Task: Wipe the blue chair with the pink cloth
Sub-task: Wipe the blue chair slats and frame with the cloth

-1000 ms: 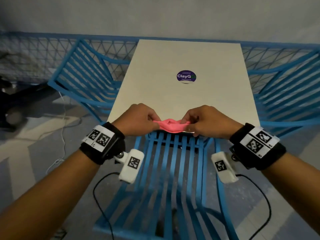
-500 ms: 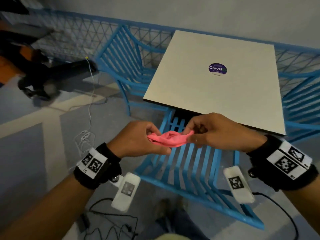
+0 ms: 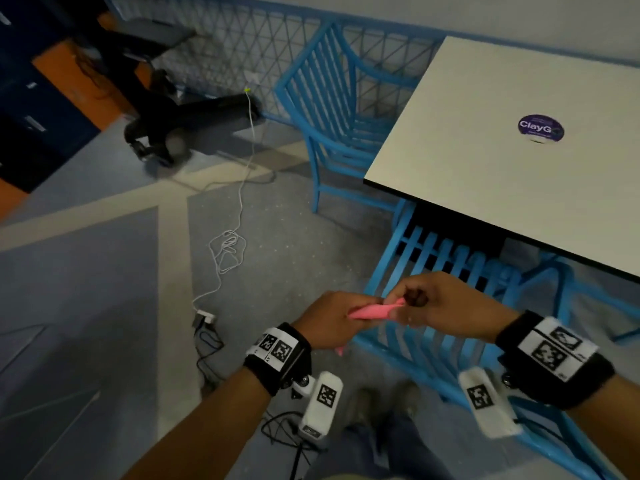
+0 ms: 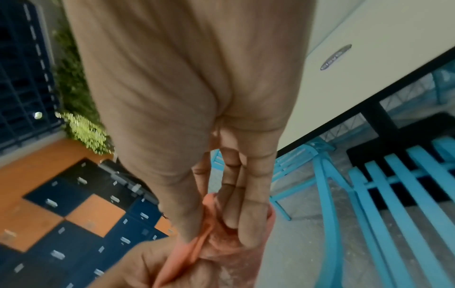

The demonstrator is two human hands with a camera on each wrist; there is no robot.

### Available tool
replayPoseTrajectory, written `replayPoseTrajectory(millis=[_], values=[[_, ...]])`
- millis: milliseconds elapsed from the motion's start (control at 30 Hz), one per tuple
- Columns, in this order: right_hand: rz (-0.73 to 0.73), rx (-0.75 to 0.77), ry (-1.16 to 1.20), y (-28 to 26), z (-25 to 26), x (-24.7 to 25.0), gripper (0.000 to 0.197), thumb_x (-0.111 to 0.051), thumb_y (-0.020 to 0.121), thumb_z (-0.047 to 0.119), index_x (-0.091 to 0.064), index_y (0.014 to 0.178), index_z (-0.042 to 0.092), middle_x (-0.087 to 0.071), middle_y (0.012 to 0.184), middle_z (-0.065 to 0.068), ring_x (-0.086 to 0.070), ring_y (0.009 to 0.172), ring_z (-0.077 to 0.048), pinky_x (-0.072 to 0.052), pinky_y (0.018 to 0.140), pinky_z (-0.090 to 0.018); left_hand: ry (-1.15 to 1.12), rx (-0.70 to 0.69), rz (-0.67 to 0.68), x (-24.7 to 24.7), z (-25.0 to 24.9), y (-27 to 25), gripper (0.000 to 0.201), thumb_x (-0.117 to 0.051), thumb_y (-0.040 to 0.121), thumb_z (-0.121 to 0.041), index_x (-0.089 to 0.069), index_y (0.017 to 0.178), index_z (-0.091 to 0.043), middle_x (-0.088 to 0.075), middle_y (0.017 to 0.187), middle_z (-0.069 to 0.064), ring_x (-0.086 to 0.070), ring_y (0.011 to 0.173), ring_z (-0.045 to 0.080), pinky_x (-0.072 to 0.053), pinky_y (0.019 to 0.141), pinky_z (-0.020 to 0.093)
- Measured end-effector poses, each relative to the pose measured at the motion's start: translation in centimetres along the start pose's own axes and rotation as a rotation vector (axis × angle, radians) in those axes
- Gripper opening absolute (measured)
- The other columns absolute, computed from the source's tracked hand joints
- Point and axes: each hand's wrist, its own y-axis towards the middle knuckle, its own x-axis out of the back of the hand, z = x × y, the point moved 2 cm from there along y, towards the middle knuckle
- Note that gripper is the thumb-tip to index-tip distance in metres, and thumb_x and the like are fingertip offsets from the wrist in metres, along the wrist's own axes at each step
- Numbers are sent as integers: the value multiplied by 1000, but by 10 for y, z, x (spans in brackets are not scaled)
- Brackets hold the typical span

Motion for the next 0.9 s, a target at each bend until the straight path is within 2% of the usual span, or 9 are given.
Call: replayPoseTrajectory(millis=[100, 200, 333, 400, 467, 533, 667, 800, 900], values=[[-55, -43, -169, 9, -21, -9, 30, -72, 85, 44, -67, 114, 41, -67, 81, 20, -63, 75, 3, -47, 69, -17, 119, 35, -10, 0, 25, 13, 36, -66, 99, -29, -69, 132, -40, -80, 99, -4, -71, 63, 4, -65, 69, 37], [-104, -137, -186, 7, -48, -14, 47, -75, 83, 42, -59, 127, 40, -68, 84, 15, -64, 76, 1, -47, 69, -16, 275, 105, 21, -1, 35, 28, 37, -57, 101, -33, -64, 132, -53, -80, 113, -7, -72, 72, 9, -63, 75, 38], [-73, -250, -253, -13, -78, -18, 40, -69, 88, 41, -63, 126, 33, -70, 96, 11, -59, 79, 1, -51, 78, -20, 364, 216, 236, -33, 39, 41, 29, -51, 99, -44, -70, 118, -32, -78, 110, 4, -77, 89, 30, -60, 73, 40], [-45, -300, -268, -28, -90, -20, 37, -67, 89, 43, -66, 124, 31, -71, 109, 9, -58, 85, 0, -53, 87, -25, 520, 161, 302, -60, 40, 43, 29, -50, 101, -30, -67, 125, -30, -75, 119, 3, -73, 105, 28, -51, 90, 42], [-30, -342, -264, -42, -99, -24, 39, -64, 91, 44, -65, 127, 30, -67, 127, 8, -61, 100, -5, -49, 93, -25, 563, 93, 295, -81, 35, 42, 34, -49, 103, -26, -64, 131, -37, -72, 123, -4, -68, 113, 22, -40, 93, 43], [-36, -374, -260, -53, -108, -30, 45, -62, 92, 47, -62, 132, 28, -61, 137, 7, -59, 118, -12, -46, 101, -29, 506, 78, 323, -99, 25, 45, 29, -48, 106, -34, -65, 129, -28, -73, 118, 1, -68, 110, 23, -43, 92, 40], [-79, -426, -289, -70, -121, -39, 54, -57, 90, 57, -57, 136, 27, -59, 140, 1, -57, 123, -19, -47, 103, -39, 268, 112, 442, -124, -7, 45, 36, -45, 108, -41, -64, 126, -17, -72, 106, 10, -70, 95, 26, -51, 80, 35], [-136, -478, -242, -93, -134, -36, 60, -54, 91, 58, -53, 139, 22, -58, 141, -3, -61, 119, -21, -47, 101, -38, 63, 145, 399, -114, -31, 45, 37, -49, 101, -59, -71, 114, -33, -71, 91, -7, -69, 73, 4, -54, 66, 21], [-184, -488, -212, -115, -142, -29, 69, -43, 87, 69, -56, 137, 22, -58, 141, -2, -63, 118, -22, -47, 101, -36, 31, 155, 245, -90, -32, 51, 41, -48, 100, -66, -71, 123, -41, -78, 114, -3, -73, 96, 8, -57, 79, 25]])
